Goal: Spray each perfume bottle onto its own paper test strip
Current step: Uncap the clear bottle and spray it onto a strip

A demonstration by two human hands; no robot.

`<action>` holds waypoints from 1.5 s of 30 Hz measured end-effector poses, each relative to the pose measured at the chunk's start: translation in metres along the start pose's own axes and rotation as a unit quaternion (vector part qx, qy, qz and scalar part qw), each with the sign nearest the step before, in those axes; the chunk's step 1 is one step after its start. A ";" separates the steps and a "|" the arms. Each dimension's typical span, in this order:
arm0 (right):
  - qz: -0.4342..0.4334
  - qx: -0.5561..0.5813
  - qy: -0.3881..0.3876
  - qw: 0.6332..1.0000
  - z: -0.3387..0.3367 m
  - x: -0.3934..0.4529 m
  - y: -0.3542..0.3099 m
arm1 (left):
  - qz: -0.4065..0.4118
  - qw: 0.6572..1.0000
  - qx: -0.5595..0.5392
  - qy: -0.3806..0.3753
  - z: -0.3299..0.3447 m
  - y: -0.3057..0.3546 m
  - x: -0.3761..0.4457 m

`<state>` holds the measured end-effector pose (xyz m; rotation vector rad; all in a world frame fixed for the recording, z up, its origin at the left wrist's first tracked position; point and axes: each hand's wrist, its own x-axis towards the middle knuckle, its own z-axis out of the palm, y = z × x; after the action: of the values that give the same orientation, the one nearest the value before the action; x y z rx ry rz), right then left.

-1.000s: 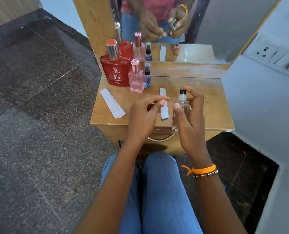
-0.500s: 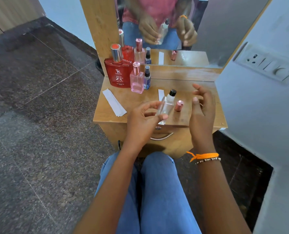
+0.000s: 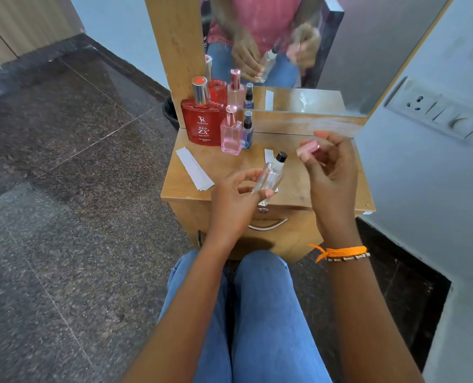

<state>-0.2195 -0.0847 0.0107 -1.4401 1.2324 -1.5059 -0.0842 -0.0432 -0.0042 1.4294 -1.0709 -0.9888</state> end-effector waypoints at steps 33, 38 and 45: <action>0.006 -0.027 -0.172 0.985 -0.014 -0.002 -0.039 | 0.021 0.999 -0.033 -0.028 0.003 0.006 -0.003; 0.004 -0.046 -0.090 0.995 -0.013 0.001 -0.040 | 0.039 0.998 -0.025 -0.029 0.007 0.008 -0.006; 0.031 0.061 -0.098 0.993 -0.009 -0.006 -0.034 | 0.032 0.999 -0.026 -0.024 0.008 0.014 -0.001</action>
<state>-0.2232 -0.0679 0.0418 -1.4189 1.0404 -1.3399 -0.0941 -0.0448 0.0086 1.3270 -1.1124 -1.0024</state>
